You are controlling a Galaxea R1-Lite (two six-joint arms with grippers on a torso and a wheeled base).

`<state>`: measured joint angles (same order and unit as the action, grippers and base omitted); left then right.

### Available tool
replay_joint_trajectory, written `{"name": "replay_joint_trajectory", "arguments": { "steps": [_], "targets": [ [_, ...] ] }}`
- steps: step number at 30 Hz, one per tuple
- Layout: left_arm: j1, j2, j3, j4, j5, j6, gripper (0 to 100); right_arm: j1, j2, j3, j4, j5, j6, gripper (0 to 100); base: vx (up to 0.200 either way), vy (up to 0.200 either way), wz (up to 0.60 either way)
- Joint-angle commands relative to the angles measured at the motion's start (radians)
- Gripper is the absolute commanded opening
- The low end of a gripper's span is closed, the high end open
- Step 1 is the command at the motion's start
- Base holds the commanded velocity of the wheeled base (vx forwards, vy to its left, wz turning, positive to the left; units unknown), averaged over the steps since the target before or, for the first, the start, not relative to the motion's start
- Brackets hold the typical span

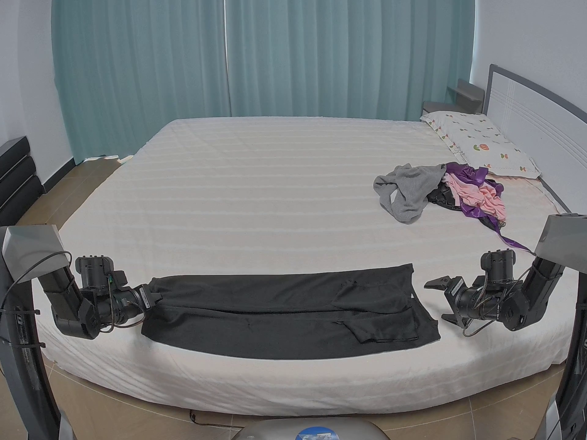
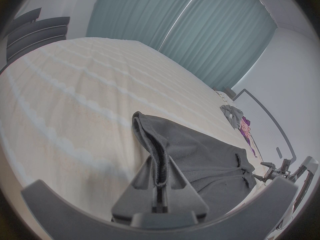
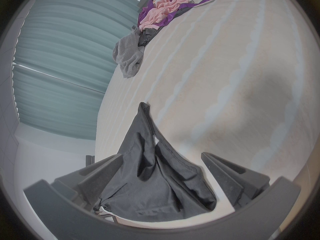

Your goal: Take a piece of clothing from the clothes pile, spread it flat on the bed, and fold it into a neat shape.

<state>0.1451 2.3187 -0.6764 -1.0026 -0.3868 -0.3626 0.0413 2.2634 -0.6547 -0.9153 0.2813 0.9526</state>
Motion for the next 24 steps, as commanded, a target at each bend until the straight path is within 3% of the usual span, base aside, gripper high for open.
{"name": "replay_joint_trajectory", "arguments": {
  "steps": [1,3,18,24],
  "targets": [
    [-0.006,0.001,-0.031,0.001,0.002,-0.029,0,0.0,0.002,0.0,0.0,-0.001,0.0,100,0.0,0.0,0.0],
    [-0.012,0.001,-0.048,0.009,0.003,-0.045,0,0.0,0.002,0.0,0.0,-0.001,0.0,100,0.0,0.0,0.0],
    [-0.053,-0.071,-0.032,0.013,0.006,-0.073,0,0.0,0.001,0.0,0.0,-0.001,0.0,100,0.0,-0.2,0.0],
    [-0.11,-0.13,-0.049,0.058,0.032,-0.122,0,0.0,0.001,0.0,0.0,-0.001,0.002,100,0.0,-0.2,0.0]
  ]
}}
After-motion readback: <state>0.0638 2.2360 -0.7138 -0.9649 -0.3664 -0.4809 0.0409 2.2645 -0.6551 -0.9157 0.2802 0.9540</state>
